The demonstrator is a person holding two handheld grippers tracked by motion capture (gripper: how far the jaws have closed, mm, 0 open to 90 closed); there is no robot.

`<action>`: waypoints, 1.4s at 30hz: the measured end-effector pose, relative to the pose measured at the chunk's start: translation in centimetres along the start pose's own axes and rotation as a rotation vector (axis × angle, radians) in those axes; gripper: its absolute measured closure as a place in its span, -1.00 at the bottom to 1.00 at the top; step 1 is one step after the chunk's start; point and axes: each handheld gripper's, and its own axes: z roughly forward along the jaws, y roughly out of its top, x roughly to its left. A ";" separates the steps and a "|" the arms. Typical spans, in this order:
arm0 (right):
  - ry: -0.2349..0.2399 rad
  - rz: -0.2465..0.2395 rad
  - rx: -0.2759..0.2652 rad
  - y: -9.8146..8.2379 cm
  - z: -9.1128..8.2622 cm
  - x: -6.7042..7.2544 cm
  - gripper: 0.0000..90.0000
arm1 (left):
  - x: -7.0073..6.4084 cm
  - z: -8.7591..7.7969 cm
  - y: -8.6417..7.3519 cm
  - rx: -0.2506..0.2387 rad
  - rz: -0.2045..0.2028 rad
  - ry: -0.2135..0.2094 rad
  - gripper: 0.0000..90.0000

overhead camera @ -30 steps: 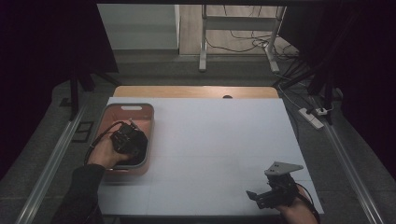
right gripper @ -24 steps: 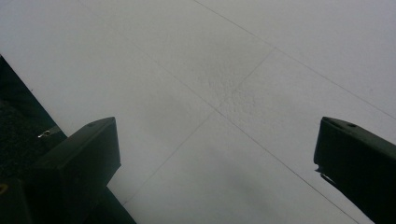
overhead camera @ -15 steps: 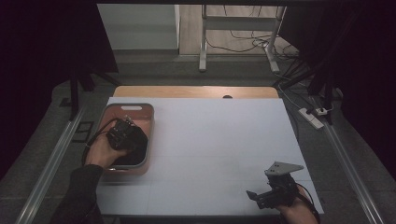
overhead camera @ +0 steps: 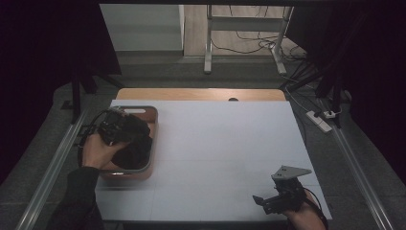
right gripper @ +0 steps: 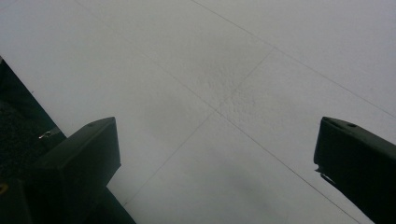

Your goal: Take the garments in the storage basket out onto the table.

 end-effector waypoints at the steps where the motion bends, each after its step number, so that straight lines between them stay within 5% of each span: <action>1: 0.000 0.001 0.000 0.0 0.0 0.0 -1.00 | -0.1 -0.2 0.1 -0.009 0.003 0.003 0.05; 19: -0.002 0.005 -0.003 0.0 0.0 -0.1 -1.00 | -2.7 -3.0 3.8 -0.114 0.092 0.007 0.02; 42: 0.004 0.003 -0.004 0.0 0.0 0.0 -1.00 | -7.6 -0.2 8.2 -0.108 0.211 -0.009 0.00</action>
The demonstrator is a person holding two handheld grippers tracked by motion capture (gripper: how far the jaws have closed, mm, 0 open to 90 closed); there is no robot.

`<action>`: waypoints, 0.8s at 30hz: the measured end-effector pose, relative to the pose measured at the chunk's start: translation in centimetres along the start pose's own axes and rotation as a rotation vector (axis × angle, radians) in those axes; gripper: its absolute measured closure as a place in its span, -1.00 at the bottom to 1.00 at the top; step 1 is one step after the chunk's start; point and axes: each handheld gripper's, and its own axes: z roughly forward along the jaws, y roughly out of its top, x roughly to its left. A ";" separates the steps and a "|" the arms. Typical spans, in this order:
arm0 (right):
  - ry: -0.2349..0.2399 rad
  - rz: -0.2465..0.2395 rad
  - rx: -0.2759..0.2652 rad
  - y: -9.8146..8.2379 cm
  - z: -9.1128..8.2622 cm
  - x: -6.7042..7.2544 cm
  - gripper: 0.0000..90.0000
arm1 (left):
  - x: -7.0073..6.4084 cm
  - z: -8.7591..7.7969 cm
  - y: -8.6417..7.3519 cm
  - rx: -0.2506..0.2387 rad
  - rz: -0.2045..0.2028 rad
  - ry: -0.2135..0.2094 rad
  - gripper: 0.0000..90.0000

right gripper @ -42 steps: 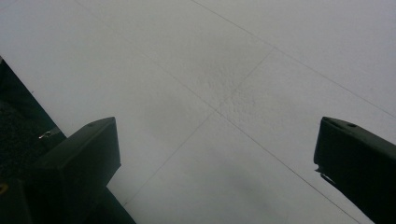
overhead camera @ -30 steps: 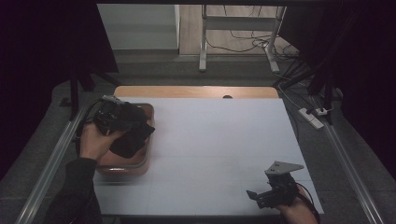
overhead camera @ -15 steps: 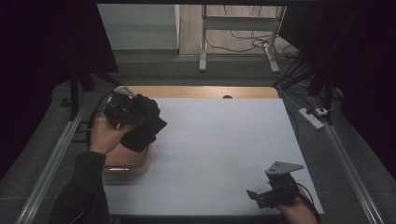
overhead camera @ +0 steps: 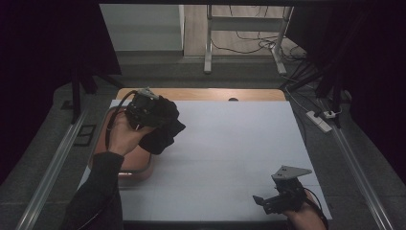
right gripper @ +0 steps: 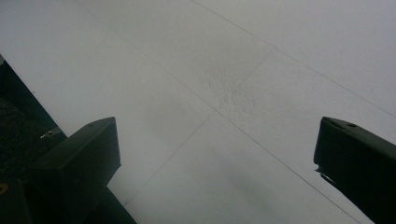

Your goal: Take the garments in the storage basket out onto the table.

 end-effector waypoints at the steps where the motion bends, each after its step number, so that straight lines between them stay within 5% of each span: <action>1: 0.000 0.000 0.000 0.0 0.0 0.0 -1.00 | -0.2 0.2 0.2 0.001 0.008 -0.004 -0.01; 24: 0.008 -0.018 0.001 0.0 0.0 0.0 -1.00 | -5.5 6.9 4.9 -0.004 0.170 -0.053 -0.07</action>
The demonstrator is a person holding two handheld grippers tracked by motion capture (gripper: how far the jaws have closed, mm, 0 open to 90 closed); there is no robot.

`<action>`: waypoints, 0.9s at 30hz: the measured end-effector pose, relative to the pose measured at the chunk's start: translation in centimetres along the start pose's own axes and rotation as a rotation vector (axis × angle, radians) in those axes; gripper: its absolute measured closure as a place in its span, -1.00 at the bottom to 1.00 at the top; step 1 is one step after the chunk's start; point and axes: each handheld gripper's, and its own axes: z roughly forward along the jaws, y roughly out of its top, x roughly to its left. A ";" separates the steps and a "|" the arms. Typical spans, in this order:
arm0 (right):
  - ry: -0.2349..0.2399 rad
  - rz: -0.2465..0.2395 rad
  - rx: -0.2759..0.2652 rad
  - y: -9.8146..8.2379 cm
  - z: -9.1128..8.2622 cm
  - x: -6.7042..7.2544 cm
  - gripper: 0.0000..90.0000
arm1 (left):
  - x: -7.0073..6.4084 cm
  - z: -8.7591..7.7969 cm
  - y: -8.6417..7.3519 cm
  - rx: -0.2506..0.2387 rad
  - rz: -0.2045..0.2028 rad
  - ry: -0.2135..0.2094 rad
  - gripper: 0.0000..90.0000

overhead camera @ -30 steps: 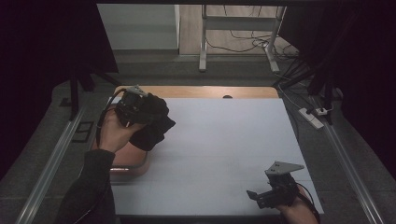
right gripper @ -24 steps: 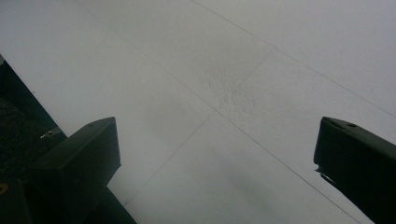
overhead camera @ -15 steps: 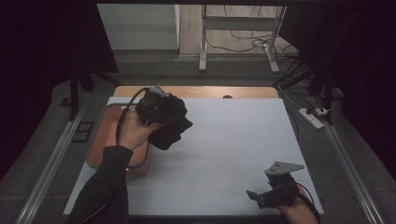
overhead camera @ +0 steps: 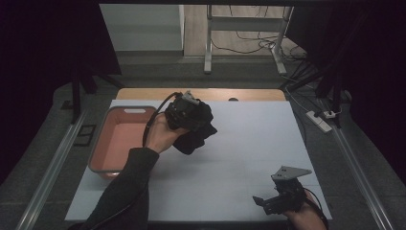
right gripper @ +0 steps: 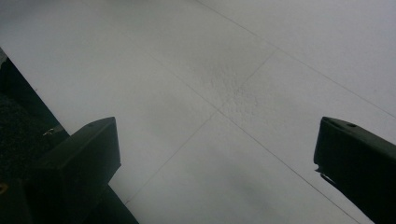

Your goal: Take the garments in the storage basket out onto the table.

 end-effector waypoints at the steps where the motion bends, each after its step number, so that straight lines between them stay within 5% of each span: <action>1: 0.001 0.000 0.002 0.0 0.0 0.0 -1.00 | -0.2 0.4 0.0 0.001 0.000 -0.005 -0.08; 16: 0.003 -0.014 0.013 0.0 0.1 0.2 -0.99 | -1.8 5.9 -0.9 0.038 -0.033 -0.061 -0.12; 27: 0.005 -0.024 0.019 0.0 0.2 0.2 -0.99 | -2.3 9.0 -2.5 0.100 -0.022 -0.045 -0.21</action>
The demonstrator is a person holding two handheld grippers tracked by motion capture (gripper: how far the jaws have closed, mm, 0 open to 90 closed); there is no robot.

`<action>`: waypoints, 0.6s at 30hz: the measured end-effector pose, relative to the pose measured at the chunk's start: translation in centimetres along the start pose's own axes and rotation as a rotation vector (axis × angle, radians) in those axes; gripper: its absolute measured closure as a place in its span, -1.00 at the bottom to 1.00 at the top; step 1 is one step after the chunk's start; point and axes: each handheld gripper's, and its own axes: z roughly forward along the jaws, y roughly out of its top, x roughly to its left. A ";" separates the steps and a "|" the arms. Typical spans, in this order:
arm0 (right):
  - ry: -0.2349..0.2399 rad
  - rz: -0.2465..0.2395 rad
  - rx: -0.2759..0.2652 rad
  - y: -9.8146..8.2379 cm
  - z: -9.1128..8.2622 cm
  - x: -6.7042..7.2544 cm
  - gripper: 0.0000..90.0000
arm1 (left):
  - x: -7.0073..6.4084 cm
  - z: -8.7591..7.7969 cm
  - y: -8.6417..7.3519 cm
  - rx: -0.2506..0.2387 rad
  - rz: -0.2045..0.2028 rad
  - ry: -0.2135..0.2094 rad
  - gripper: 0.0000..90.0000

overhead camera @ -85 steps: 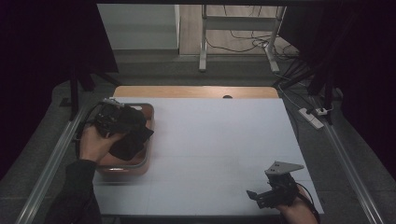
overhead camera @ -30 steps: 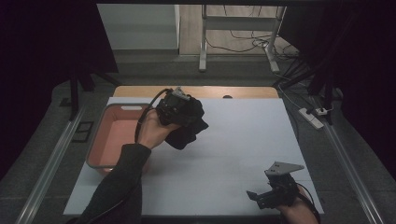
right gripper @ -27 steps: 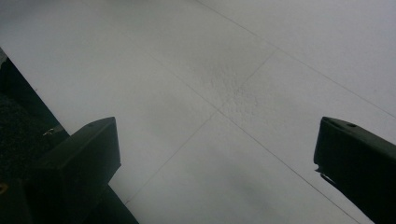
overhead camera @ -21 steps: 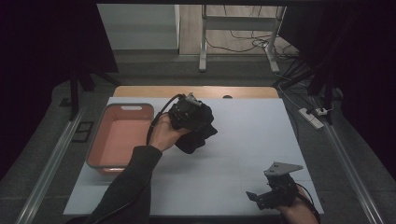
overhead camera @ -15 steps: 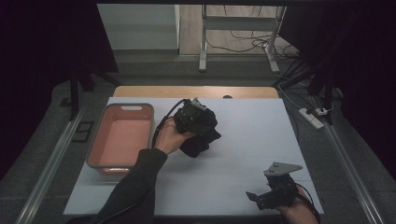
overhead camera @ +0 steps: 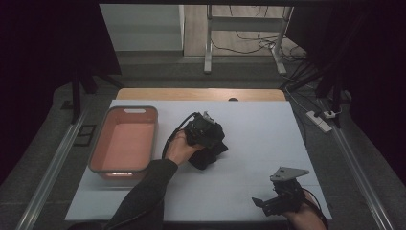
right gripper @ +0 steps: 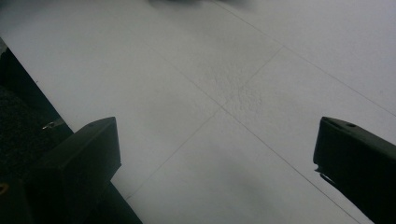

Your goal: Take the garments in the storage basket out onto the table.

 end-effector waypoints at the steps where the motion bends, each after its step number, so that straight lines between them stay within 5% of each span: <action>1: -0.001 -0.002 0.001 0.0 0.0 0.0 -0.99 | 0.0 0.2 -0.1 0.005 -0.005 -0.002 -0.22; 18: 0.002 -0.004 0.007 0.0 0.1 0.1 -0.99 | 0.6 2.3 -1.3 0.030 -0.087 -0.021 -0.71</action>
